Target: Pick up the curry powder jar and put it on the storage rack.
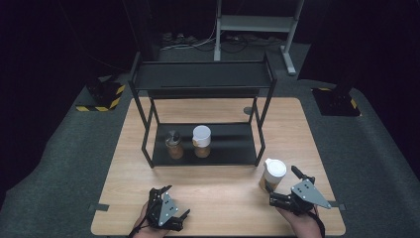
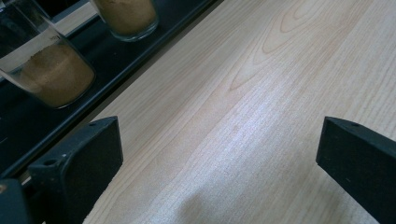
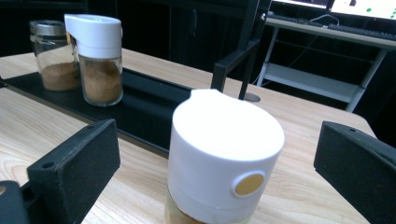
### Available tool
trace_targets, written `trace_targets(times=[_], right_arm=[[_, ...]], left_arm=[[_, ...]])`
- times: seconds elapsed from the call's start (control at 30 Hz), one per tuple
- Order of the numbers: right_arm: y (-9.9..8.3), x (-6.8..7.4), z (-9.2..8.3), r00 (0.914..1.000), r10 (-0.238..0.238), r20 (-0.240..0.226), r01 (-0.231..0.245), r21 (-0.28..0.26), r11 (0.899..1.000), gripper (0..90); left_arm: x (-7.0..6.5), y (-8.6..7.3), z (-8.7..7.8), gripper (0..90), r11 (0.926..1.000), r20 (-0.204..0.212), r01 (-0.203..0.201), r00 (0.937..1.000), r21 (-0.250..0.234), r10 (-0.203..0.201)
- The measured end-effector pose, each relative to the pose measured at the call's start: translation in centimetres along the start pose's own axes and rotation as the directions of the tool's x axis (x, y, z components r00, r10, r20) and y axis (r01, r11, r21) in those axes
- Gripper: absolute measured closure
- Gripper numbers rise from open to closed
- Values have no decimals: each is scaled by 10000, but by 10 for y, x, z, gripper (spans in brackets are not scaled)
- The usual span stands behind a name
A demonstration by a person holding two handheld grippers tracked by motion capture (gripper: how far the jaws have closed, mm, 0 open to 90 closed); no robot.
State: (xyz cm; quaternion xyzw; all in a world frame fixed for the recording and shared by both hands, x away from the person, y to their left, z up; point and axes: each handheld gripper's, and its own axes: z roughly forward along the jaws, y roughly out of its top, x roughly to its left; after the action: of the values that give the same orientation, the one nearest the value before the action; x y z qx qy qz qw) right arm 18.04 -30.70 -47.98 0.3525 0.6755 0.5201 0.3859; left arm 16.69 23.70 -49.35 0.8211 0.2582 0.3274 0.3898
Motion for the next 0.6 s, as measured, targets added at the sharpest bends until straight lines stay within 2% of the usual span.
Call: trace_targets(times=[0.6], right_arm=[[-15,-4,11,9995,323,-16,-322,353,9989,1]], left_arm=[[-1,0,0,9,10000,-1,-39,10000,-21,39]])
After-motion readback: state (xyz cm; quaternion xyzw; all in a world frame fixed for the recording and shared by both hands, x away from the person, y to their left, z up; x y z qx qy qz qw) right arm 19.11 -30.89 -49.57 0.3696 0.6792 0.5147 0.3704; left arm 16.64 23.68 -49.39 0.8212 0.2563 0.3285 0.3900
